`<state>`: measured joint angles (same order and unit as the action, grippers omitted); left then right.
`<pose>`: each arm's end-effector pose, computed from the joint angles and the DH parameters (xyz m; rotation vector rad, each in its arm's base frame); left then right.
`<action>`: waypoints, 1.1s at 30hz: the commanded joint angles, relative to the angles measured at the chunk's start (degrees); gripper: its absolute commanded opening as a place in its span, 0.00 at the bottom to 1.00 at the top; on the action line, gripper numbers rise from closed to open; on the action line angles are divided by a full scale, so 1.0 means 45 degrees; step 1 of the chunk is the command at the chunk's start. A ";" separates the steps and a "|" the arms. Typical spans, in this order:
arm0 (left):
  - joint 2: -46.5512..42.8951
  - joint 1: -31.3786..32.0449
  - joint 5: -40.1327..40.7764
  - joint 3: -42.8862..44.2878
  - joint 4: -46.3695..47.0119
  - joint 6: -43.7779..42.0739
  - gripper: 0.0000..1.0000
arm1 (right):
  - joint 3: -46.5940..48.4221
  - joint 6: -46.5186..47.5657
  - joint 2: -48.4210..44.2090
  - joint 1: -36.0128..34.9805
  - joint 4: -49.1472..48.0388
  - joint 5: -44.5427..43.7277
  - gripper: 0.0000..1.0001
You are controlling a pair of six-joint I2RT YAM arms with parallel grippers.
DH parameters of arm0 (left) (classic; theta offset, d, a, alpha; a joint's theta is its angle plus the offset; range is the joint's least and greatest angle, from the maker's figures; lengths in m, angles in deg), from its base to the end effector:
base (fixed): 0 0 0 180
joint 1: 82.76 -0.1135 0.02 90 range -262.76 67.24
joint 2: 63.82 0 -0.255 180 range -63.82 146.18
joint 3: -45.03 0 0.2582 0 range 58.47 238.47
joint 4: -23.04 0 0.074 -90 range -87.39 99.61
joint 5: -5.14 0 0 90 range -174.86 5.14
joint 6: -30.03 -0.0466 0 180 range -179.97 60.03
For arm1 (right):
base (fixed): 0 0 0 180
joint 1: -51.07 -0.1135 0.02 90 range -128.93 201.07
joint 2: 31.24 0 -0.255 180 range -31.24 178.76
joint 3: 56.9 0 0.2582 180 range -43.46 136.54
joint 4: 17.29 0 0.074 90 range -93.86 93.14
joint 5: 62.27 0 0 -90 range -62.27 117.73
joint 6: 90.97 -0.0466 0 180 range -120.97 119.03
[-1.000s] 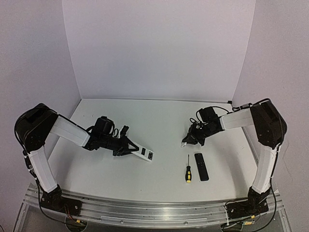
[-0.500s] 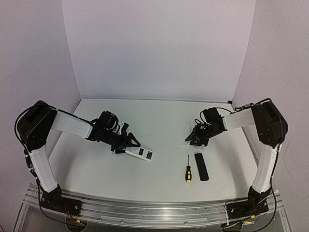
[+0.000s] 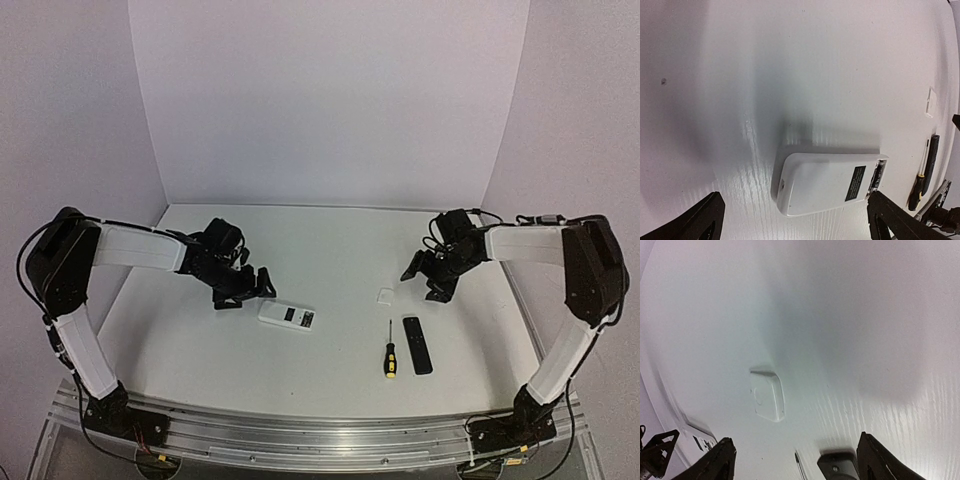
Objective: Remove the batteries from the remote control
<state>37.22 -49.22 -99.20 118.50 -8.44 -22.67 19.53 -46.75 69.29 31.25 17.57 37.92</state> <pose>0.2928 -0.2080 0.1421 0.0055 2.7549 -0.7240 0.3397 0.1312 0.1561 0.5444 2.6611 0.6120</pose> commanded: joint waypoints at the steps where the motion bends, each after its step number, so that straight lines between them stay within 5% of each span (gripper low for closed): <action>1: -0.2300 -0.0033 0.0980 0.0068 -0.0574 -0.0131 1.00 | -0.0108 0.1056 -0.1802 -0.1552 0.2756 -0.2347 0.82; 4: -0.3604 -0.0019 0.1081 -0.0508 -0.0416 -0.0007 1.00 | -0.0287 0.0886 -0.2444 -0.3515 0.3835 -0.4250 0.82; 15: -0.7321 0.0007 0.0508 -0.2781 0.0485 0.0869 1.00 | -0.0748 -0.0601 -0.1416 -0.7505 0.3962 -0.5190 0.74; 33: -0.8048 0.0008 0.0161 -0.4087 0.1522 0.1595 1.00 | -0.2096 -0.0938 0.0100 -0.7685 0.1926 -0.5515 0.36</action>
<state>2.12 -49.20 -97.45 99.84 -4.95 -16.26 12.04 -49.80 69.22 -3.30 28.12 13.20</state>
